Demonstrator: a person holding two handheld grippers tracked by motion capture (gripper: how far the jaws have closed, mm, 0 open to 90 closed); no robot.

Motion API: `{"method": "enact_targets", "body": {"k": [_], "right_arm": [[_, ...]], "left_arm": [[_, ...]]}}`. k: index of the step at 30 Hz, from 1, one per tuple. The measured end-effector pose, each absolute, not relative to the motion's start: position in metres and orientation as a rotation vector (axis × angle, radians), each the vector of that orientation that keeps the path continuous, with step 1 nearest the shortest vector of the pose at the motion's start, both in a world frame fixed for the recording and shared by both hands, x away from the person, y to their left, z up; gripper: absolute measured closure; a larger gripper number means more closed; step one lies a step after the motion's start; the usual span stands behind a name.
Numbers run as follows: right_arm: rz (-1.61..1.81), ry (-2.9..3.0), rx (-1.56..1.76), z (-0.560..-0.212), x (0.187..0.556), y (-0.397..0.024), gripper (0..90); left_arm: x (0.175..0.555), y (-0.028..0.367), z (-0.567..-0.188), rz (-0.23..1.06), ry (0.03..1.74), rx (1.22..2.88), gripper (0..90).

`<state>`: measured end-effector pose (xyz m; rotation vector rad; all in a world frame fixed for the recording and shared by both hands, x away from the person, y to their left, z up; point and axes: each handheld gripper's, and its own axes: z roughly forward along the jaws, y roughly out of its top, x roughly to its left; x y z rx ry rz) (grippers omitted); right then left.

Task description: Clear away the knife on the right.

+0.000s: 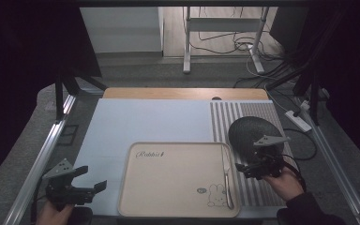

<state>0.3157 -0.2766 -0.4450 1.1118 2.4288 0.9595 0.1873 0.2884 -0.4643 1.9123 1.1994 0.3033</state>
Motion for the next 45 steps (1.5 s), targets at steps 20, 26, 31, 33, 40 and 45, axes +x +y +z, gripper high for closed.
{"method": "enact_targets", "body": {"k": [20,26,31,33,40,45], "right_arm": [[0.954,2.358,1.183,-0.446,0.294,-0.301,0.0],[0.964,2.329,1.217,-0.446,0.285,-0.310,0.0],[0.966,2.323,1.232,-0.447,0.277,-0.316,0.0],[0.985,2.303,1.234,-0.445,0.274,-0.318,0.0],[1.018,2.252,1.263,-0.441,0.266,-0.328,0.0],[1.011,2.237,1.267,-0.439,0.261,-0.333,0.0]], "left_arm": [[0.187,0.288,-0.464,0.304,1.201,1.913,3.9],[0.188,0.288,-0.464,0.302,1.203,1.913,3.9],[0.188,0.288,-0.464,0.301,1.204,1.913,3.9],[0.188,0.288,-0.464,0.301,1.205,1.915,3.9],[0.188,0.289,-0.464,0.299,1.208,1.911,3.9],[0.188,0.289,-0.465,0.298,1.210,1.912,3.8]]}}
